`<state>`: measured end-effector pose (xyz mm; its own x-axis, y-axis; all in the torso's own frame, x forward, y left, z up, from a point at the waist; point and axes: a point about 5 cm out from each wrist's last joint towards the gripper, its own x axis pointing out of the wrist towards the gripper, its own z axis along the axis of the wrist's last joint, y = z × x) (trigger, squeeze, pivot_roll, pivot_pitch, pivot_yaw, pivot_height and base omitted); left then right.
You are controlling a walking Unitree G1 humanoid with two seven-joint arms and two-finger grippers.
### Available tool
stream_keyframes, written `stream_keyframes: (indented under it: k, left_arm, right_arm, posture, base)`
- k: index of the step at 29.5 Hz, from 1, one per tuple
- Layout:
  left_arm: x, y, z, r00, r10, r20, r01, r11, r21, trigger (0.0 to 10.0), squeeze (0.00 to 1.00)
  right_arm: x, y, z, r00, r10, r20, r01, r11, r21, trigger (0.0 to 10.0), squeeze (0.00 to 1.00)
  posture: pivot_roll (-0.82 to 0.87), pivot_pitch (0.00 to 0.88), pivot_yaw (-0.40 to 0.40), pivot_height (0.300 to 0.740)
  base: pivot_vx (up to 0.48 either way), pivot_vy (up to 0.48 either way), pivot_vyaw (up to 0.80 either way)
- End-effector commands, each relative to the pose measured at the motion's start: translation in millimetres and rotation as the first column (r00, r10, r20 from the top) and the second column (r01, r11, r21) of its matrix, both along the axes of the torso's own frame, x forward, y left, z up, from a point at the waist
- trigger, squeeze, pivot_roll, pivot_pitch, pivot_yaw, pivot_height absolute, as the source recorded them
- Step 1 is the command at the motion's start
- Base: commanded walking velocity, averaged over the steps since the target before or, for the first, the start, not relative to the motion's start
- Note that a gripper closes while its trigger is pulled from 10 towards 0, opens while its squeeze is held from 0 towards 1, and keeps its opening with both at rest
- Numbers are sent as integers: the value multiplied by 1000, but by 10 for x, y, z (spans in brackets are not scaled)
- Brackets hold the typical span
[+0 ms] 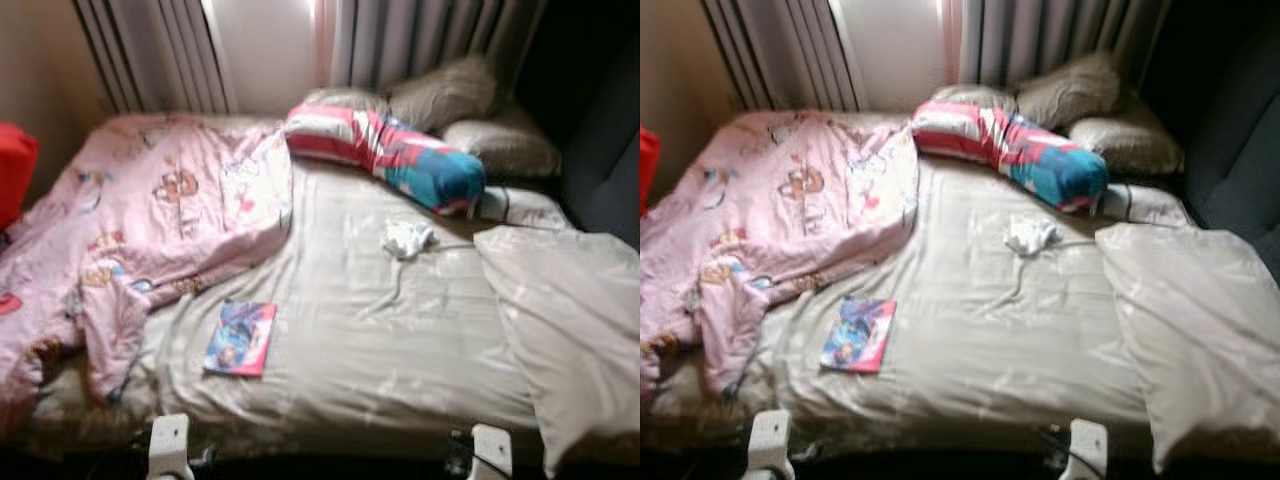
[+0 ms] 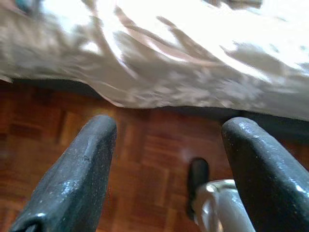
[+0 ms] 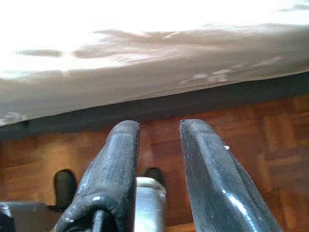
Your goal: Clean up the room
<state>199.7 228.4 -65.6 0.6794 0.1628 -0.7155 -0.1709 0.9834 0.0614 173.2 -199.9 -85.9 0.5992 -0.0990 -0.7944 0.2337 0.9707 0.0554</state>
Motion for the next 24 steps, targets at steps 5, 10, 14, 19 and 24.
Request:
stream_keyframes:
  k: [5, 10, 14, 19, 24]
  left_arm:
    - [-13, -52, -23, 1000, -1, -13, 0, 1000, -15, 10000, 0]
    - [-12, -53, -23, 1000, 2, -13, -2, 1000, -14, 10000, 0]
    - [-12, -55, -23, 1000, 2, -13, -2, 1000, -15, 10000, 0]
    - [-11, -57, -23, 1000, 2, -13, -2, 1000, -15, 10000, 0]
    - [-11, -55, -22, 1000, 3, -12, -3, 1000, -15, 10000, 0]
  right_arm:
    - [-41, -82, -6, 1000, 1, -17, -2, 1000, -23, 10000, 0]
    - [-36, -80, -4, 1000, 12, -19, -12, 1000, -25, 10000, 0]
    - [-35, -81, -4, 1000, 17, -20, -18, 999, -27, 10000, 0]
    - [-34, -82, -3, 999, 28, -23, -29, 999, -31, 10000, 0]
    - [-30, -80, -2, 999, 42, -25, -43, 998, -37, 10000, 0]
  posture:
    - [35, 19, 10, 740]
    - [35, 19, 9, 740]
    - [35, 19, 8, 740]
    - [37, 19, 7, 740]
    - [37, 19, 7, 740]
  base:
    - [0, 442, 0]
    - [0, 442, 0]
    - [0, 442, 0]
    - [0, 442, 0]
    - [0, 391, 0]
